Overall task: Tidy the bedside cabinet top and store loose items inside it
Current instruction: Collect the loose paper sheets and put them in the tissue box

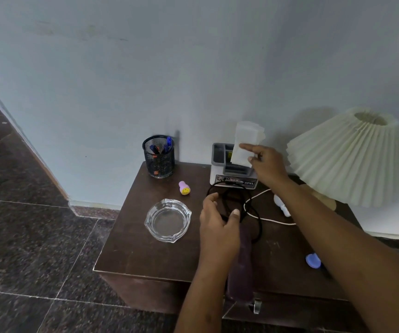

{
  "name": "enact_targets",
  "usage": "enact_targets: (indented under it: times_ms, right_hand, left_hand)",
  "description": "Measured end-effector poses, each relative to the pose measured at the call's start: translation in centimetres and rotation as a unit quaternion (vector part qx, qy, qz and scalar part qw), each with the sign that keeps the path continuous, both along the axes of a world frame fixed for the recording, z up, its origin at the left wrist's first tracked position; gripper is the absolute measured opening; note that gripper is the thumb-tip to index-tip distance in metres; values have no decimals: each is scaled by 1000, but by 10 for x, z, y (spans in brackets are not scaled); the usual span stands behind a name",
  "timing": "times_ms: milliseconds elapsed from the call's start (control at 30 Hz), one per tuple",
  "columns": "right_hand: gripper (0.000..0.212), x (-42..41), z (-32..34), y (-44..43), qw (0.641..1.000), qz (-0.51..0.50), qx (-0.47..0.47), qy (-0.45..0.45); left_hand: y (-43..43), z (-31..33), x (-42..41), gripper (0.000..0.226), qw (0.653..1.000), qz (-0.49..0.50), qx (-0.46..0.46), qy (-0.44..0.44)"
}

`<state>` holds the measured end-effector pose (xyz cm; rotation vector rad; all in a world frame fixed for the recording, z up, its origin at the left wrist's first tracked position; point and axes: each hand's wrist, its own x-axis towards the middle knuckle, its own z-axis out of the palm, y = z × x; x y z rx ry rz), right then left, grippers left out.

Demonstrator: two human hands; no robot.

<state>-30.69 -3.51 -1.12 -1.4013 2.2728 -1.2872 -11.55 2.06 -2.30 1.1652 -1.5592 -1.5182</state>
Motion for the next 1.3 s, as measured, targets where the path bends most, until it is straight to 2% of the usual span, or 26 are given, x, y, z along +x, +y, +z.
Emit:
enact_targets:
  times_ms: [233,433,567,667,767,933,1033,1167,1300]
  right_hand:
    - [43,-10,-15,-26,996,-4,34,79]
    - [60,-8,-23,-35,988,-10,68,141]
    - [69,-4,-23,-38,987,-20,31,157]
    - [58,-2,-22,-36,984,-17,-1,177]
    - [31,-4,-21,-37,981,-46,-17,190]
    - [30,-10,-21,-39,988,-28,25,149]
    - [34,-9,-23,-40,991,-15,17,130]
    - [44,-12,-28,-40,996,-10,-14,88]
    - [53,-13,-28,-38,997,4,-50,55]
  left_hand:
    - [-4,-1,2,47,999,-8,7,-33]
    - [-8,-1,5,44,999,-17,14,-38]
    - [-9,-1,6,43,999,-16,12,-35]
    - [-8,1,5,38,999,-19,8,-35]
    - [-5,1,4,32,999,-31,5,-30]
    - [-3,0,4,32,999,-36,-10,-38]
    - [-14,0,1,31,994,-27,-84,-65]
    - [-65,4,-15,25,966,-17,-219,-135]
    - [-131,18,-43,25,942,-33,-253,-218]
